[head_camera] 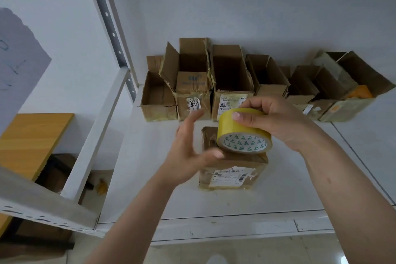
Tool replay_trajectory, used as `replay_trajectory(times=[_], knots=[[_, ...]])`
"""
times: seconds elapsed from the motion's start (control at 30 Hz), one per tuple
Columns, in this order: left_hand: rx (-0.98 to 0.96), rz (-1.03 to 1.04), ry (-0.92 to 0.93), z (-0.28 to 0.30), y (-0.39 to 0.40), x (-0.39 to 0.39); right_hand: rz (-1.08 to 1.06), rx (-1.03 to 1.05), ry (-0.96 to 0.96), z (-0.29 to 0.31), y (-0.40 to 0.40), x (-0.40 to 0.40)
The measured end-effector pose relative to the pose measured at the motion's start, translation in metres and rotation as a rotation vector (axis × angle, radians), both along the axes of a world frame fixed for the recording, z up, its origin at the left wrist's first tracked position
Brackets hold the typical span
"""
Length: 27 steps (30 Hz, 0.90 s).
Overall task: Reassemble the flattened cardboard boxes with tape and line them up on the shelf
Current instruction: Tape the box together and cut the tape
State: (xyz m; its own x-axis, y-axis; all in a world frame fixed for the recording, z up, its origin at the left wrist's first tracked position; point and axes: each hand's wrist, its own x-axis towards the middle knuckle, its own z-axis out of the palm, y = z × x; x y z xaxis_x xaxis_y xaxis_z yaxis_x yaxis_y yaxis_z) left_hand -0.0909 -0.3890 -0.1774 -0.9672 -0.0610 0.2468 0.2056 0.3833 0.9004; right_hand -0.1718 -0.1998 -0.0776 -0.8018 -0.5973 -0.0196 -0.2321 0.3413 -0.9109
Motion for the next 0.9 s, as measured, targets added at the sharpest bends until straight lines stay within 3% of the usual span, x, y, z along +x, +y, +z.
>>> replay_trajectory(times=[0.07,0.17,0.33,0.43,0.53,0.67,0.77,0.9], knots=[[-0.368,-0.107,0.029,0.016,0.005,-0.009,0.016,-0.005,0.006,-0.001,0.002,-0.002],[-0.599,-0.155,-0.052,0.02,0.016,-0.018,0.059,-0.016,-0.006,-0.009,0.012,-0.005],[-0.589,-0.138,-0.087,0.011,0.012,-0.023,0.105,-0.214,-0.229,-0.029,0.026,-0.004],[-0.603,-0.161,-0.085,0.013,0.012,-0.024,-0.046,-0.223,-0.147,-0.024,0.019,-0.004],[-0.626,-0.167,-0.08,0.011,0.011,-0.023,-0.236,-0.061,0.013,-0.008,0.019,-0.002],[-0.647,-0.187,-0.075,0.009,0.01,-0.023,-0.303,0.327,0.162,0.018,0.042,-0.006],[-0.637,-0.195,-0.104,0.009,0.009,-0.023,-0.311,0.568,0.135,0.018,0.057,-0.005],[-0.645,-0.196,-0.117,0.01,0.01,-0.023,-0.344,0.684,0.135,-0.004,0.064,-0.008]])
